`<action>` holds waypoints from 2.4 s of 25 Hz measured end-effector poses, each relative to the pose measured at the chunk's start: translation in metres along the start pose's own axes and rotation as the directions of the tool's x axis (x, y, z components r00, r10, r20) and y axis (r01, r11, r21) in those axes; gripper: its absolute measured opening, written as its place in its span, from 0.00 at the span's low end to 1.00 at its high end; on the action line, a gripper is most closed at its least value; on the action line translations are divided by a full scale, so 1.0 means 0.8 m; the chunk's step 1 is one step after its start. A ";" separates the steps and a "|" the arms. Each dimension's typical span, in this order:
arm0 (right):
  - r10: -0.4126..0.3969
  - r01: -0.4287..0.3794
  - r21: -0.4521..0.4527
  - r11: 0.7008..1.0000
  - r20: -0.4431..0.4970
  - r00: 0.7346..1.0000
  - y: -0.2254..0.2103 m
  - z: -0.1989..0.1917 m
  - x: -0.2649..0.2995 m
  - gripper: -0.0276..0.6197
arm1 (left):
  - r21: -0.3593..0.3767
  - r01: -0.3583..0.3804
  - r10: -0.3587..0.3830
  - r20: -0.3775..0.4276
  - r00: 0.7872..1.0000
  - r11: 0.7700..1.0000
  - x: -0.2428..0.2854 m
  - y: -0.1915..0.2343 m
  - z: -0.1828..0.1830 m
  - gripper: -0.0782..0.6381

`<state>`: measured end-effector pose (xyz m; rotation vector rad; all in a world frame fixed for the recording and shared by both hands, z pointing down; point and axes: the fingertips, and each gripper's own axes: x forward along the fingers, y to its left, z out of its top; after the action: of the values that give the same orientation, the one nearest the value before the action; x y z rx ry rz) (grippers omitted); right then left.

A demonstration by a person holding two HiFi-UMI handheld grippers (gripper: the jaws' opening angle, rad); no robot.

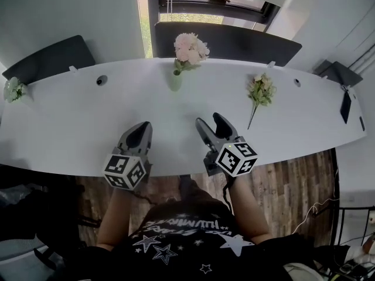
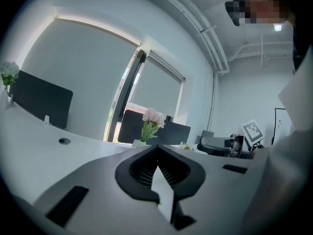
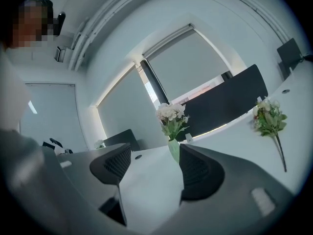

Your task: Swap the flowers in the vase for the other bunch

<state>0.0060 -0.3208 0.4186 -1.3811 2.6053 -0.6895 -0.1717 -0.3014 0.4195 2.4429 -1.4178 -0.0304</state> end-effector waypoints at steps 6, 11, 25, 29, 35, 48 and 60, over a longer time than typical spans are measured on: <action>0.041 -0.041 -0.012 0.999 -0.028 0.999 -0.029 0.014 0.043 0.47 | -0.011 -0.012 0.012 -0.005 1.000 1.000 0.046 0.011 -0.003 0.12; 0.064 -0.065 -0.017 0.998 -0.070 0.996 -0.055 0.018 0.088 0.43 | 0.028 -0.023 0.023 0.010 1.000 0.999 0.082 0.014 -0.002 0.12; 0.181 -0.191 -0.021 0.981 -0.221 0.958 -0.077 -0.002 0.212 0.36 | 0.092 -0.076 0.081 -0.055 0.995 0.993 0.145 0.046 -0.012 0.12; 0.211 -0.213 0.016 0.977 -0.235 0.949 -0.084 -0.005 0.230 0.36 | 0.096 -0.073 0.084 -0.111 0.990 0.993 0.167 0.052 -0.024 0.28; 0.249 -0.255 0.012 0.967 -0.267 0.931 -0.091 -0.007 0.248 0.37 | 0.164 -0.009 0.035 -0.158 0.987 0.986 0.204 0.053 -0.037 0.41; 0.324 -0.332 0.016 0.943 -0.274 0.906 -0.097 -0.014 0.269 0.38 | 0.252 0.043 0.010 -0.208 0.978 0.967 0.267 0.071 -0.079 0.52; 0.357 -0.381 -0.045 0.923 -0.263 0.896 -0.097 -0.015 0.295 0.38 | 0.293 0.076 -0.022 -0.182 0.983 0.953 0.319 0.084 -0.083 0.52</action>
<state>-0.0753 -0.5447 0.4897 -0.8143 3.0133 -0.7262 -0.0869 -0.5317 0.5370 2.6411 -1.3666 0.4106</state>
